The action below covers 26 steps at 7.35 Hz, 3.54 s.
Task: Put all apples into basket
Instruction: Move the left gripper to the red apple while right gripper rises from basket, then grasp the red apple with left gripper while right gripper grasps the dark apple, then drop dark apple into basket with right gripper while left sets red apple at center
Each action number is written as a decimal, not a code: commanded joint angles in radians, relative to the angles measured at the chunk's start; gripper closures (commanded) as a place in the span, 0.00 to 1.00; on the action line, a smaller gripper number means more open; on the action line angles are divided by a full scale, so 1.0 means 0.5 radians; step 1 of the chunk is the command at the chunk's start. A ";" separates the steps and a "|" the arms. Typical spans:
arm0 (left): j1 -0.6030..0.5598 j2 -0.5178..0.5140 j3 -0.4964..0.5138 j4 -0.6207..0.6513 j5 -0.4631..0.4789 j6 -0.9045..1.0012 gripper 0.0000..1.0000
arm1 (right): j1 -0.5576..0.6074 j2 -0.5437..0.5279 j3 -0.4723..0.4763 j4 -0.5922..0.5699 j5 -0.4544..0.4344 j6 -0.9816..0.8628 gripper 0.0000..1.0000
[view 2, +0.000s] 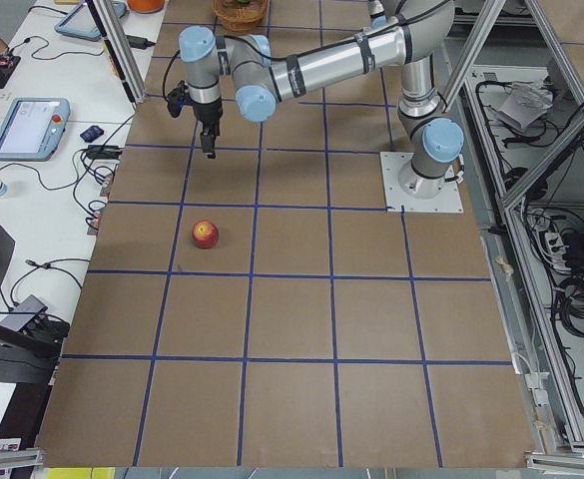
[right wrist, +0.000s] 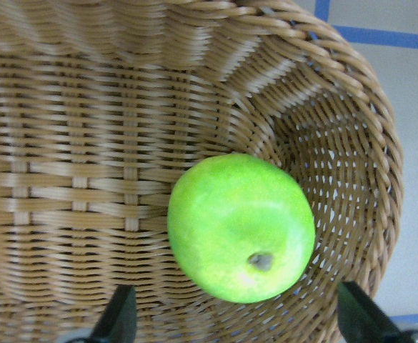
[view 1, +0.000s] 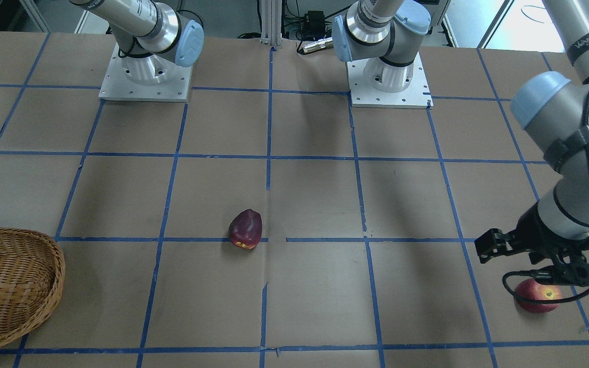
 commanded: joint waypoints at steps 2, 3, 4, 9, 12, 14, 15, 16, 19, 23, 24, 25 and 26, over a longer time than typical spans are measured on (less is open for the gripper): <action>0.379 -0.286 -0.026 0.375 -0.005 0.745 0.00 | 0.328 -0.269 0.007 0.471 0.233 0.291 0.00; 0.383 -0.382 -0.005 0.446 -0.005 0.784 0.00 | 0.497 -0.279 0.013 0.488 0.352 0.493 0.00; 0.383 -0.459 0.004 0.456 -0.002 0.796 0.00 | 0.696 -0.279 0.010 0.485 0.365 0.720 0.00; 0.377 -0.542 0.075 0.474 -0.024 0.793 0.53 | 1.351 -0.099 0.016 0.296 0.672 1.843 0.00; 0.286 -0.374 0.099 0.264 -0.094 0.741 0.62 | 1.459 0.030 0.037 0.285 0.672 1.882 0.00; 0.145 -0.132 -0.013 0.031 -0.103 0.518 0.62 | 1.459 0.028 0.178 0.237 0.672 1.882 0.00; 0.071 0.006 -0.123 -0.037 -0.097 0.271 0.62 | 1.459 0.040 0.209 0.145 0.672 1.885 0.00; -0.012 0.107 -0.225 -0.041 -0.094 0.108 0.62 | 1.459 0.058 0.209 0.144 0.675 1.885 0.00; -0.407 0.246 -0.397 -0.032 -0.119 -0.471 0.62 | 1.504 0.123 0.218 0.178 0.691 1.885 0.00; -0.862 0.161 -0.416 -0.001 -0.146 -1.123 0.62 | 1.499 0.065 0.271 0.157 0.669 1.888 1.00; -0.951 0.142 -0.428 -0.001 -0.192 -1.255 0.62 | 1.456 -0.005 0.252 0.178 0.654 1.888 1.00; -1.033 0.112 -0.450 0.029 -0.271 -1.496 0.62 | 1.337 -0.100 0.240 0.287 0.629 1.870 1.00; -1.122 0.051 -0.456 0.200 -0.297 -1.599 0.62 | 1.135 -0.195 0.200 0.449 0.575 1.830 1.00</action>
